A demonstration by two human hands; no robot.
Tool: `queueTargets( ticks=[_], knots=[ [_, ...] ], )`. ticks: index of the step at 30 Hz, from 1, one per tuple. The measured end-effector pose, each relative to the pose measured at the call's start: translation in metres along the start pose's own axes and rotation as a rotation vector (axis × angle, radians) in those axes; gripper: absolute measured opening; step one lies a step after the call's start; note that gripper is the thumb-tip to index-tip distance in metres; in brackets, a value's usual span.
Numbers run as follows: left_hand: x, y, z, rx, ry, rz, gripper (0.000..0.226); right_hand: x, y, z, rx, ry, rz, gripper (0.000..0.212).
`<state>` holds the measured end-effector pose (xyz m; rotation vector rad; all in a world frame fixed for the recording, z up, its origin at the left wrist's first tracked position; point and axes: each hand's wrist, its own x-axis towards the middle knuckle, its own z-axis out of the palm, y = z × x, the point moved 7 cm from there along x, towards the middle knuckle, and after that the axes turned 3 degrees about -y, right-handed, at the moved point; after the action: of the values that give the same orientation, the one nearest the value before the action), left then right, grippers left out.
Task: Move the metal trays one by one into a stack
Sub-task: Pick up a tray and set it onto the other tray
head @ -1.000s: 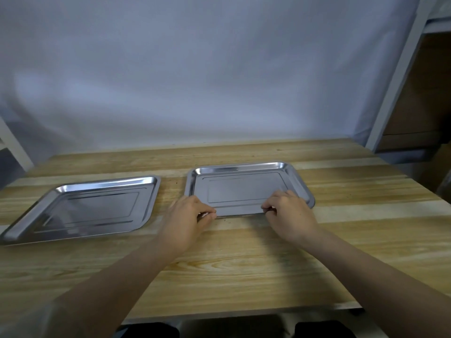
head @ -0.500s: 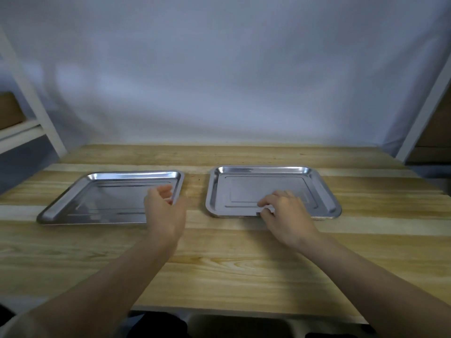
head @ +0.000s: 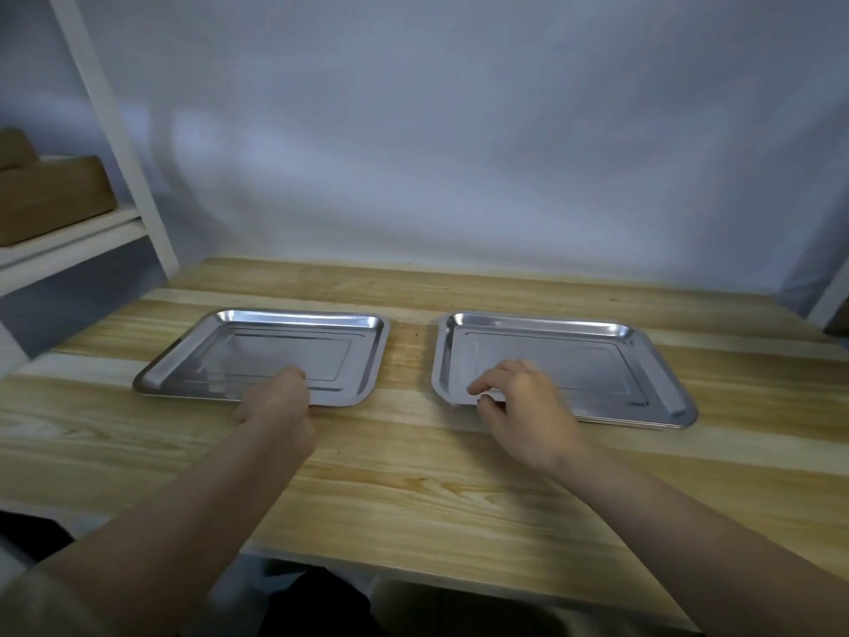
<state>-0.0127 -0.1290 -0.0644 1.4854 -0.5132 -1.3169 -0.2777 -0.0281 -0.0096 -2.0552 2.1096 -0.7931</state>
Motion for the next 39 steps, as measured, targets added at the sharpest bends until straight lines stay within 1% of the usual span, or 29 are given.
queueTargets(
  ticks=[2, 4, 7, 11, 18, 23, 26, 29, 33, 35, 37, 39],
  knots=[
    [0.002, 0.003, -0.001, -0.051, -0.026, -0.025, 0.03, 0.003, -0.006, 0.002, 0.008, -0.005, -0.013, 0.025],
    [0.005, 0.004, -0.002, -0.066, -0.05, -0.066, 0.027, 0.005, -0.011, 0.004, 0.014, -0.007, -0.022, 0.024],
    [0.004, 0.007, -0.005, -0.063, -0.084, -0.063, 0.021, 0.006, -0.015, 0.006, 0.01, -0.017, -0.034, 0.024],
    [-0.002, 0.009, -0.006, -0.073, -0.151, -0.074, 0.024, 0.007, -0.019, 0.01, 0.013, -0.024, -0.044, 0.023],
    [-0.011, 0.01, 0.003, -0.133, -0.259, -0.144, 0.005, 0.009, -0.023, 0.012, 0.044, -0.033, -0.044, 0.021],
    [-0.023, 0.009, 0.012, -0.179, -0.337, -0.143, 0.008, 0.008, -0.019, 0.008, 0.161, -0.028, 0.032, 0.022],
    [-0.038, 0.01, 0.025, -0.16, -0.428, -0.117, 0.008, 0.008, -0.012, 0.004, 0.298, 0.019, 0.114, 0.021],
    [-0.051, 0.008, 0.043, -0.143, -0.496, -0.121, 0.011, 0.008, -0.002, 0.001, 0.506, 0.067, 0.22, 0.022],
    [-0.068, 0.002, 0.066, -0.102, -0.548, -0.137, 0.012, 0.007, 0.01, 0.004, 0.889, 0.076, 0.403, 0.041],
    [-0.079, -0.003, 0.077, -0.075, -0.575, -0.144, 0.009, 0.006, 0.013, 0.002, 1.063, 0.066, 0.458, 0.044],
    [-0.09, -0.01, 0.088, -0.048, -0.613, -0.155, 0.01, 0.004, 0.013, -0.001, 1.197, 0.055, 0.477, 0.039],
    [-0.1, -0.019, 0.097, -0.024, -0.656, -0.179, 0.011, 0.0, 0.015, -0.006, 1.271, 0.076, 0.478, 0.027]
  ],
)
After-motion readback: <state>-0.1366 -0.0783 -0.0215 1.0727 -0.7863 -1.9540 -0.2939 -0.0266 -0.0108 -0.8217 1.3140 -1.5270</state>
